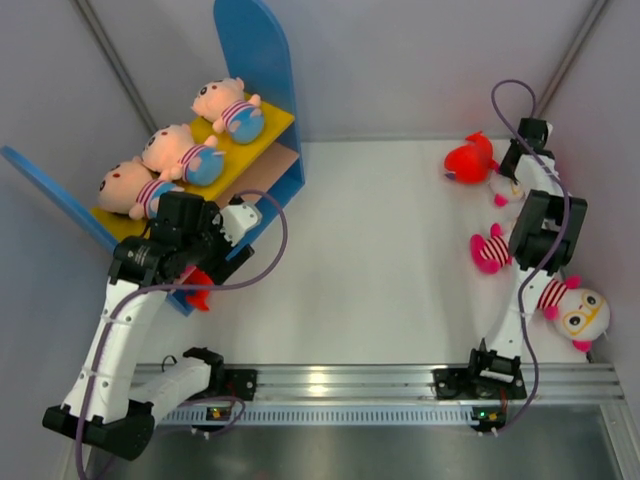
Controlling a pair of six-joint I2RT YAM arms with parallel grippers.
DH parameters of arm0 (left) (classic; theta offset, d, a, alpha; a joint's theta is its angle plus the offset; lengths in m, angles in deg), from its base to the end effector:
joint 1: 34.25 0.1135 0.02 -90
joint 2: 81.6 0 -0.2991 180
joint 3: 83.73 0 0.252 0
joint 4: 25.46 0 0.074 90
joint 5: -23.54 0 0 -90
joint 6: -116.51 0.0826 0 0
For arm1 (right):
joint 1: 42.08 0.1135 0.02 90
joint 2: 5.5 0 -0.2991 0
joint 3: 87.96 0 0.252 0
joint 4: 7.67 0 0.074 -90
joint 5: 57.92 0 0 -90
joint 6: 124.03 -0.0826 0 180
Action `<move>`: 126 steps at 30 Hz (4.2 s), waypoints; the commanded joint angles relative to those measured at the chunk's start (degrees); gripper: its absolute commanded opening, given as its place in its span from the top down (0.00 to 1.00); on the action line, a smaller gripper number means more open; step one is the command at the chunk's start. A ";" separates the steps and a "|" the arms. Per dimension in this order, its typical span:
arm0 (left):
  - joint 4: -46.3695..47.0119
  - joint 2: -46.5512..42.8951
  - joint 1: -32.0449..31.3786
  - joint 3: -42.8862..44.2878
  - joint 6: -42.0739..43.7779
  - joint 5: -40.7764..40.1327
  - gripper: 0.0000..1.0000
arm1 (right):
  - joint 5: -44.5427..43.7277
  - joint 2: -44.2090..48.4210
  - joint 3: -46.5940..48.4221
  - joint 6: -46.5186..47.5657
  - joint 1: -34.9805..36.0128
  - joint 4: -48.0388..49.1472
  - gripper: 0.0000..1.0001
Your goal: Place and organize the stuffed toys onto the shelf
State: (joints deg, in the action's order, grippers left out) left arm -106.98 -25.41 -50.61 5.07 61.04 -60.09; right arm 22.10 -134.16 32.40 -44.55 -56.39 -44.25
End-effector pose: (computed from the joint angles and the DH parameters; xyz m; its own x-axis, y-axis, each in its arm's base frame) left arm 0.1590 -0.0562 0.3802 -0.3974 0.7038 -0.5889 0.6982 0.6483 0.3037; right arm 0.5452 -0.1538 0.2011 -0.6061 0.3402 -0.7190 0.4812 0.8766 0.0091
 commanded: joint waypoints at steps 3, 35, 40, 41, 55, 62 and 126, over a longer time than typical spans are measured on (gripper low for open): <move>-0.28 -0.63 0.28 2.41 0.11 0.57 0.16 | -5.57 8.41 -6.37 -4.58 -0.46 0.74 1.00; 5.95 22.20 -21.96 27.02 -10.62 8.58 0.01 | -25.79 56.07 -38.91 -46.59 69.67 27.37 1.00; 8.33 23.71 -22.05 27.11 -10.71 9.09 0.02 | -26.68 55.10 -38.91 -48.18 72.22 28.78 1.00; 10.25 23.62 -22.05 26.41 -10.97 8.49 0.01 | -26.24 54.92 -38.82 -48.80 72.23 28.87 1.00; 23.45 22.30 -21.96 17.35 -9.30 -3.21 0.87 | -14.99 54.83 -40.23 -50.66 74.25 30.45 1.00; 23.19 19.85 -20.21 14.11 -8.95 0.21 1.00 | -0.43 59.04 -41.02 -35.64 67.52 21.69 0.39; 8.68 -0.01 -18.01 9.45 12.49 6.72 0.15 | 29.50 47.80 -48.12 -52.64 49.11 36.67 1.00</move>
State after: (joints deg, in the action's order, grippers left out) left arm -101.30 -22.07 -68.43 14.27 73.15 -54.07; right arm 56.96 -91.32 -13.37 -77.66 -8.94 -21.32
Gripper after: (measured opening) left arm 0.829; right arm 0.118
